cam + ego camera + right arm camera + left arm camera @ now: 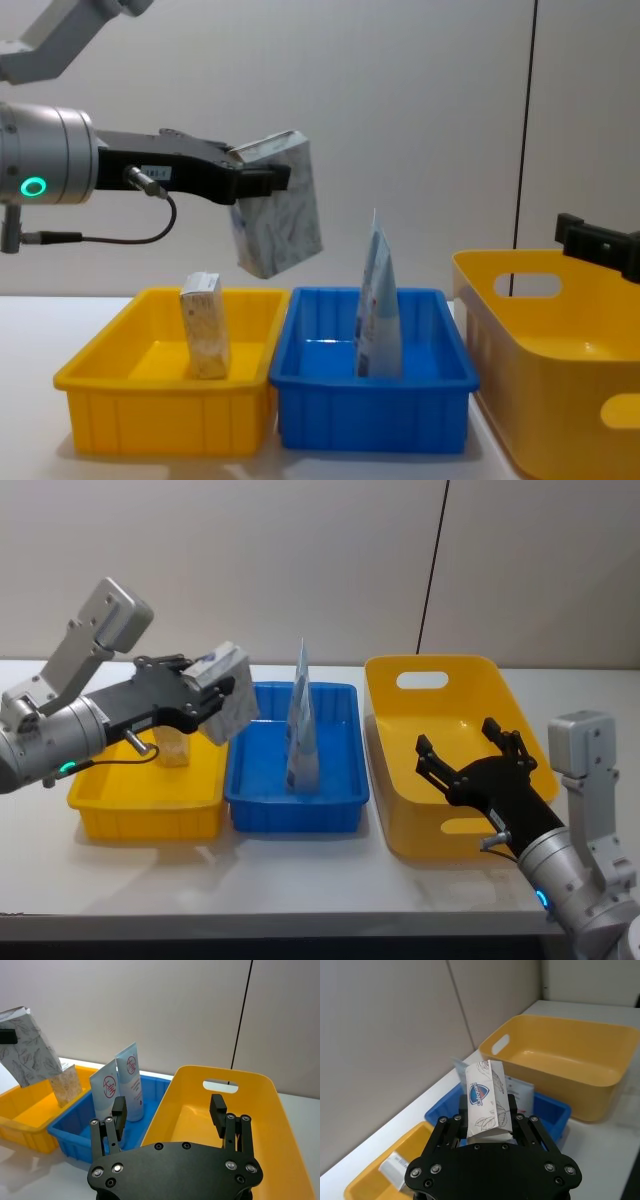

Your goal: Bimanual collaborative sorting of washing and personal care products

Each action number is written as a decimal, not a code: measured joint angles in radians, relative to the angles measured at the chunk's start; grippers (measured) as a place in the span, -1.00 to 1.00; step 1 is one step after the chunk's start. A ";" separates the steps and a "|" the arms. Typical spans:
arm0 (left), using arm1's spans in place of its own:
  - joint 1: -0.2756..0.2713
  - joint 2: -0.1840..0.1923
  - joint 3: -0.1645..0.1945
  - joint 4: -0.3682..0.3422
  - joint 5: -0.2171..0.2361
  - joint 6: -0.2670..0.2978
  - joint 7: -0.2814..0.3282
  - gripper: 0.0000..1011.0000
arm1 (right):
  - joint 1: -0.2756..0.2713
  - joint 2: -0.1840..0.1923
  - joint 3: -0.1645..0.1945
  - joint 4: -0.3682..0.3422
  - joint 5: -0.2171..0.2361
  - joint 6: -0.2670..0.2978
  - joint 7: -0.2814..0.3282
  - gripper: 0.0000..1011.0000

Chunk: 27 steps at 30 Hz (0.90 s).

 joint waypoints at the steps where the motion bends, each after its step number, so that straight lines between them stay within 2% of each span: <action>1: -0.005 0.005 0.005 0.000 -0.005 -0.006 -0.020 -0.28 | 0.000 0.000 0.000 0.000 0.000 0.000 0.000 0.98; 13: -0.042 0.030 0.054 0.008 -0.052 -0.055 -0.186 -0.28 | 0.000 0.000 0.000 0.000 0.000 0.000 0.000 0.98; 27: -0.090 0.036 0.123 0.051 -0.096 -0.110 -0.372 -0.28 | 0.000 0.000 0.000 0.000 0.000 0.000 0.000 0.98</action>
